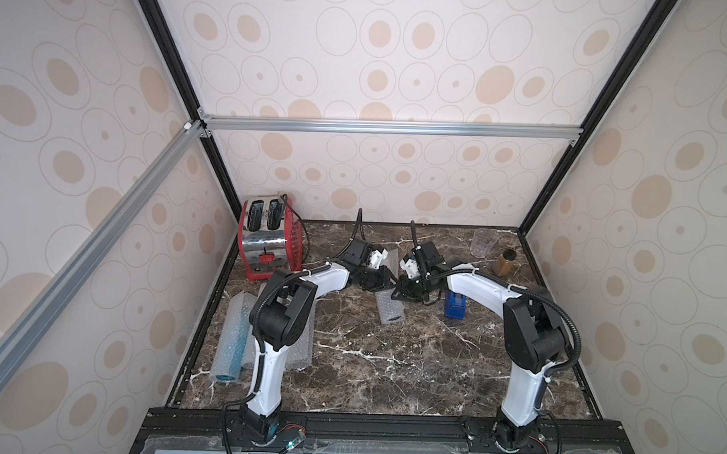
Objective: Wrap wine bottles in bubble wrap
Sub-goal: Wrap the wine bottle in bubble wrap.
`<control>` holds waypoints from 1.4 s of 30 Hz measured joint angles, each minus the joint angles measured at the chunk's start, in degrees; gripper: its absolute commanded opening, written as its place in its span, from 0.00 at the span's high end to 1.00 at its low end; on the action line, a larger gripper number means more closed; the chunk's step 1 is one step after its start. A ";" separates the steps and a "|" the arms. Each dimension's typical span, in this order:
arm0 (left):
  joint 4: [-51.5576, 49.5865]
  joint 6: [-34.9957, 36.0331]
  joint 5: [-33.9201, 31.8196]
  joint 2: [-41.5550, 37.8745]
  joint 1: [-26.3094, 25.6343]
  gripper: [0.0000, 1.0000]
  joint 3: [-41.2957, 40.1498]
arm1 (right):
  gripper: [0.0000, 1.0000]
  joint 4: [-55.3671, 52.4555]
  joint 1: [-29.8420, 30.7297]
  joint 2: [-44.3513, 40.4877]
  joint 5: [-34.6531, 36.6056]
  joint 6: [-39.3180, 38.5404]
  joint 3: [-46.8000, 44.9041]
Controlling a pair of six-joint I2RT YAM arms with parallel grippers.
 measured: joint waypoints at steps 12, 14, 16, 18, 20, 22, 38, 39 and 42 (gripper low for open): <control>0.13 0.11 -0.87 -0.96 0.09 0.68 -0.87 | 0.75 2.08 -2.21 0.28 -1.60 -0.39 -3.17; 0.11 0.11 -0.87 -0.96 0.09 0.68 -0.87 | 0.77 2.21 -2.51 0.28 -2.05 -0.42 -3.19; 0.13 0.11 -0.87 -0.96 0.09 0.68 -0.90 | 0.81 2.49 -2.64 0.31 -2.67 -0.44 -3.19; 0.20 0.11 -0.85 -1.01 0.09 0.67 -0.96 | 0.85 2.89 -2.64 0.31 -3.48 -0.39 -3.23; 0.17 0.15 -0.92 -1.20 0.11 0.64 -1.01 | 0.86 3.89 -2.64 0.31 -4.59 0.13 -3.56; -0.09 0.13 -1.01 -1.62 0.15 0.63 -1.09 | 0.86 5.44 -2.62 0.31 -5.84 0.68 -4.37; -7.37 0.09 -5.57 -10.71 3.41 0.36 -6.05 | 0.86 10.47 -0.55 2.12 -10.03 3.76 -4.57; -7.45 0.09 -6.27 -12.02 3.80 0.35 -7.10 | 0.86 10.60 -0.44 2.29 -10.08 3.91 -4.42; -7.48 0.46 -8.72 -16.24 5.09 0.33 -10.51 | 0.87 10.93 -0.26 2.69 -10.34 4.39 -4.20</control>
